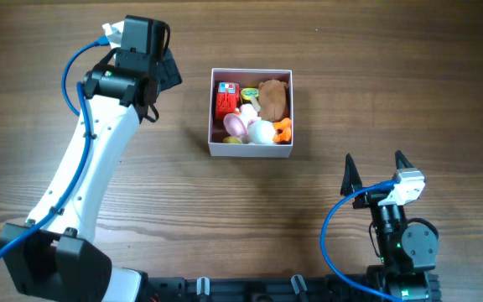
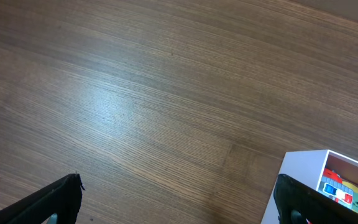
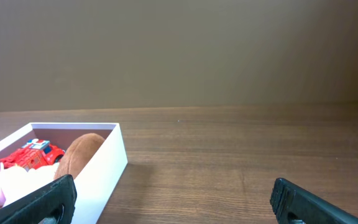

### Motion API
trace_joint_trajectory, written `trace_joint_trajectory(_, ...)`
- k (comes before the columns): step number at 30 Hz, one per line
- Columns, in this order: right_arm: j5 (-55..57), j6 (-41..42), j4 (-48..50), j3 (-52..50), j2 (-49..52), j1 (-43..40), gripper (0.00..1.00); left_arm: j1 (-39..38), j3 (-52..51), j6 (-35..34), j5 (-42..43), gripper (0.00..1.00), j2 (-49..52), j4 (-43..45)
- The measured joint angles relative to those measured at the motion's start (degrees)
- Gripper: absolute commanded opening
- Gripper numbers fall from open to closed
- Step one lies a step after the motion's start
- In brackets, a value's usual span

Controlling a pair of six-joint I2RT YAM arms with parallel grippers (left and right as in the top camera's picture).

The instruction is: Pack container

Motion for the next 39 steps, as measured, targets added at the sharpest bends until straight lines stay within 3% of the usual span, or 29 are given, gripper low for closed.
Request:
trace_joint_trajectory(4,0.0,0.0,0.0,0.0,0.0,0.0,0.99,0.0,0.0,0.0,0.0,1.0,-1.3,0.0)
trace_joint_trajectory(9,0.0,0.0,0.0,0.0,0.0,0.0,0.99,0.0,-0.2,0.0,0.6,1.0,-10.4,-0.2)
trace_joint_trajectory(21,0.0,0.0,-0.2,0.0,0.0,0.0,1.0,0.0,0.1,0.0,1.8,1.0,-56.6,-5.6)
trace_joint_trajectory(28,0.0,0.0,-0.2,0.0,0.0,0.0,1.0,1.1,0.0,0.0,1.8,1.0,-73.7,-16.6)
trace_joint_trajectory(35,0.0,0.0,-0.2,0.0,0.0,0.0,0.99,4.3,-12.7,-1.2,1.9,1.0,-80.0,-18.6)
trace_joint_trajectory(39,0.0,0.0,-0.2,0.0,0.0,0.0,0.99,5.7,-24.0,-3.0,2.5,1.0,-82.1,-12.8)
